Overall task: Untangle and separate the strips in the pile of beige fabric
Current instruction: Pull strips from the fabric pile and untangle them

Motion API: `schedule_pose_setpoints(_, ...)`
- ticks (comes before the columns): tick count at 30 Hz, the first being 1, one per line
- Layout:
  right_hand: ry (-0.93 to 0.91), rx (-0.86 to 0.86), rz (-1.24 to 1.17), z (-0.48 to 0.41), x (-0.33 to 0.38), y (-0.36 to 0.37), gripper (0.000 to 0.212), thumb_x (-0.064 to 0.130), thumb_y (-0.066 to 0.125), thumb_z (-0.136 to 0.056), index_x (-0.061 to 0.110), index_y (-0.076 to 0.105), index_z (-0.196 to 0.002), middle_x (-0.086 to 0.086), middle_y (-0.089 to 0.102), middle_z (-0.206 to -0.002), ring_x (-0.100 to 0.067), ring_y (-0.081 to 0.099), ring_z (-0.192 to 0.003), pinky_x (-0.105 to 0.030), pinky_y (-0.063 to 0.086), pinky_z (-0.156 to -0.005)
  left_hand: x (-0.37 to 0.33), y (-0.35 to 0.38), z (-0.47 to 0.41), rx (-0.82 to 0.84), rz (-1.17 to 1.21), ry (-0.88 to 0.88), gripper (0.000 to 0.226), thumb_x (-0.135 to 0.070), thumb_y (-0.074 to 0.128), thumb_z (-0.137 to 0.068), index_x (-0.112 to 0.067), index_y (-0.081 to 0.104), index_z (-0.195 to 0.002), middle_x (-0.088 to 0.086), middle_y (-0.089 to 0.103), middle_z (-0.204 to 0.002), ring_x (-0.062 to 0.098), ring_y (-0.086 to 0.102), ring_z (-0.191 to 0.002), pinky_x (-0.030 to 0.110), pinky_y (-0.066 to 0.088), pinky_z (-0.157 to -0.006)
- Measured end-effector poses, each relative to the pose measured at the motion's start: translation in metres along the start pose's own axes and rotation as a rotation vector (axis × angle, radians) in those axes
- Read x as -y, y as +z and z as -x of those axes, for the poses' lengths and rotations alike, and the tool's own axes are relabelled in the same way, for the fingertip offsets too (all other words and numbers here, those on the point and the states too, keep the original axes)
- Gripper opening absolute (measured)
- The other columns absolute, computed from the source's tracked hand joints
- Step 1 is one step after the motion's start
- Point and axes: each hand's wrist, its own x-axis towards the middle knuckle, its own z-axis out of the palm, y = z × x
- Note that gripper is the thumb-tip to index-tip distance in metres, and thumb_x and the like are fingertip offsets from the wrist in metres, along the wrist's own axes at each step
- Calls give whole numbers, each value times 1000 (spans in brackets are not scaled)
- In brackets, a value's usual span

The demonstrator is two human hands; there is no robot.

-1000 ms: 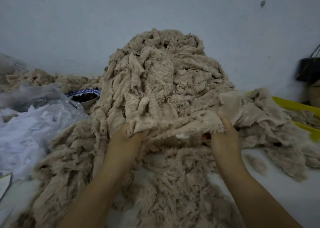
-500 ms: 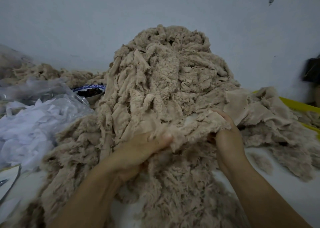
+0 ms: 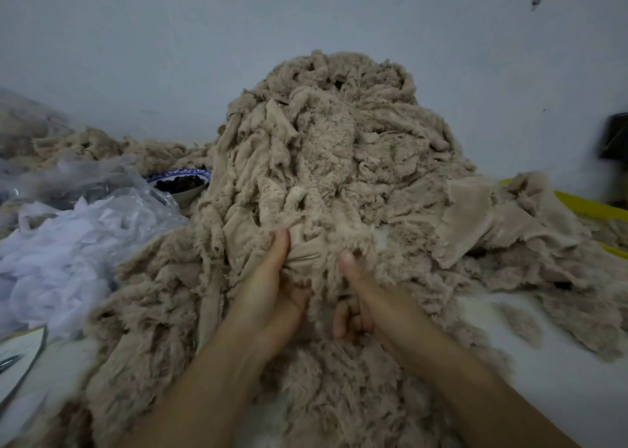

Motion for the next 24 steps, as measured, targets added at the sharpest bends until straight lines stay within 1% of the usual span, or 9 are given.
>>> schedule_pose_setpoints(2, -75, -53, 8, -1, 0, 3, 36, 68, 70, -76, 36, 76, -92, 0, 74, -75, -15, 68, -59, -23, 52, -51, 2, 1, 1, -1, -77, 19, 44, -41, 56, -95, -7, 71, -119, 15, 68, -123, 27, 67, -111, 40, 56, -87)
schedule_pose_setpoints(4, -85, -205, 125, -4, -4, 3, 23, 50, 71, -83, 28, 73, -79, 8, 72, -66, -5, 67, -56, -16, 49, -50, 4, 4, 2, 9, -93, 33, 40, -40, 59, -92, -10, 75, -112, 13, 70, -120, 25, 69, -107, 35, 59, -75)
schedule_pose_setpoints(8, -99, -343, 259, -9, -9, -10, 16, 28, 69, -91, 39, 66, -79, 28, 67, -65, 8, 64, -66, -6, 45, -55, 2, 2, -1, -33, -98, 83, 44, -46, 49, -96, -14, 77, -109, 9, 72, -115, 22, 69, -105, 36, 57, -90)
schedule_pose_setpoints(10, -130, -389, 207, -10, -6, -20, 20, 22, 68, -92, 39, 62, -83, 23, 64, -62, 5, 59, -61, -8, 43, -53, -8, -6, -3, -99, -25, 130, 46, -48, 50, -93, -13, 71, -116, 8, 72, -113, 22, 69, -102, 38, 53, -93)
schedule_pose_setpoints(13, -211, -327, 54, -9, -3, -29, 39, 18, 59, -98, 39, 64, -66, 18, 48, -51, 3, 41, -44, -13, 35, -45, -13, -10, -6, -165, 143, 156, 46, -45, 51, -92, -12, 63, -122, 6, 74, -112, 19, 71, -100, 33, 56, -84)
schedule_pose_setpoints(15, -218, -293, -31, -8, 2, -32, 26, 18, 58, -99, 31, 70, -80, 15, 50, -52, 0, 43, -43, -15, 36, -43, -16, -11, -9, -174, 269, 173, 39, -43, 47, -97, -11, 63, -112, 1, 75, -89, 10, 71, -75, 20, 55, -64)
schedule_pose_setpoints(17, -191, -333, -154, -11, 2, -46, 13, 15, 53, -101, 18, 65, -105, 12, 44, -49, -2, 35, -39, -16, 32, -38, -29, -17, -11, -188, 417, 231, 32, -42, 45, -100, -14, 61, -100, -5, 62, -65, 2, 55, -53, 14, 44, -52)
schedule_pose_setpoints(21, -146, -496, -240, -14, 1, -69, 22, 10, 44, -103, 9, 63, -114, 2, 36, -52, -8, 25, -38, -20, 24, -35, -32, -20, -11, -175, 350, 213, 42, -43, 44, -100, -10, 67, -113, 6, 76, -102, 12, 74, -84, 24, 59, -62)
schedule_pose_setpoints(24, -210, -414, -5, -10, -2, -48, 24, 31, 49, -102, 27, 71, -97, 0, 55, -64, -8, 32, -40, -22, 26, -38, -15, -9, -8, -124, 249, 150, 44, -40, 48, -97, -7, 65, -121, 10, 69, -122, 17, 68, -110, 28, 58, -86)
